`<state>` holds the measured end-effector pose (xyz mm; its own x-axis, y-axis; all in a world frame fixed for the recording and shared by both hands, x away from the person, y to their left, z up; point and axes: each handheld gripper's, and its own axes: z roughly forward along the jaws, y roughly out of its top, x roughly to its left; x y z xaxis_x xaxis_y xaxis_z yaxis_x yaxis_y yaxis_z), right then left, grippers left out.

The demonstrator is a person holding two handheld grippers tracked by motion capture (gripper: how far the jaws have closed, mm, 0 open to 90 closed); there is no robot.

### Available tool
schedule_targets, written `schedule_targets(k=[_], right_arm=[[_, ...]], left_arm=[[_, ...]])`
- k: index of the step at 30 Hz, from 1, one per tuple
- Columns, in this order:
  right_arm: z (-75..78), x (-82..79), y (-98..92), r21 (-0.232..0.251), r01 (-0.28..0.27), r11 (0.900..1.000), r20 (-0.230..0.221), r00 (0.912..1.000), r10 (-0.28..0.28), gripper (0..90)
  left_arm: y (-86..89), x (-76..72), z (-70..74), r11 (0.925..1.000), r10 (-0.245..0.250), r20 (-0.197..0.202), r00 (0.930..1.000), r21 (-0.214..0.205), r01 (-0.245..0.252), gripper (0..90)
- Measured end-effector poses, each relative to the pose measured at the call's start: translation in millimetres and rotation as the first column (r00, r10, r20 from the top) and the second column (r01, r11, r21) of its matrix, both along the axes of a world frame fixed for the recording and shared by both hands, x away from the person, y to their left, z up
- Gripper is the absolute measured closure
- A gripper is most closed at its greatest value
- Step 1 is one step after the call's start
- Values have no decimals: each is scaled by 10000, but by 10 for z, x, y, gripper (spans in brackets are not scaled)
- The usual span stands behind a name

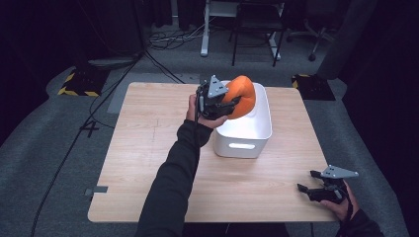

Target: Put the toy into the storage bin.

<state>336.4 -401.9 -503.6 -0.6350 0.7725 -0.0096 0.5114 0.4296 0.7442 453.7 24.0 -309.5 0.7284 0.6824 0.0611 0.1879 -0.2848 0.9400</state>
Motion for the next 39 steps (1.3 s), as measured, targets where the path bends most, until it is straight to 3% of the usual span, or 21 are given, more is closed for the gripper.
schedule_targets(k=[13, 21, 25, 33, 39], right_arm=[[0, -1, 1, 13, 5, 10000, -8, 10000, -5, 168], [0, 0, 0, 1, -4, 10000, -7, 10000, 4, 168], [0, -3, -2, -10, -8, 10000, -16, 10000, 8, 168], [0, -3, -2, -14, -11, 10000, -11, 10000, 11, 168], [-1, -3, -1, -17, -7, 10000, 9, 10000, 7, 169]], left_arm=[[-179, 13, -96, 9985, -552, -37, 9985, 61, 552, 549], [-257, 26, -158, 9966, -787, -309, 9964, 234, 795, 540], [-300, 40, -218, 9966, -814, -406, 9959, 96, 819, 533], [-342, 85, -304, 9938, -1010, -634, 9929, 407, 1037, 512], [-391, 119, -356, 9888, -1100, -901, 9898, 909, 1182, 482]])
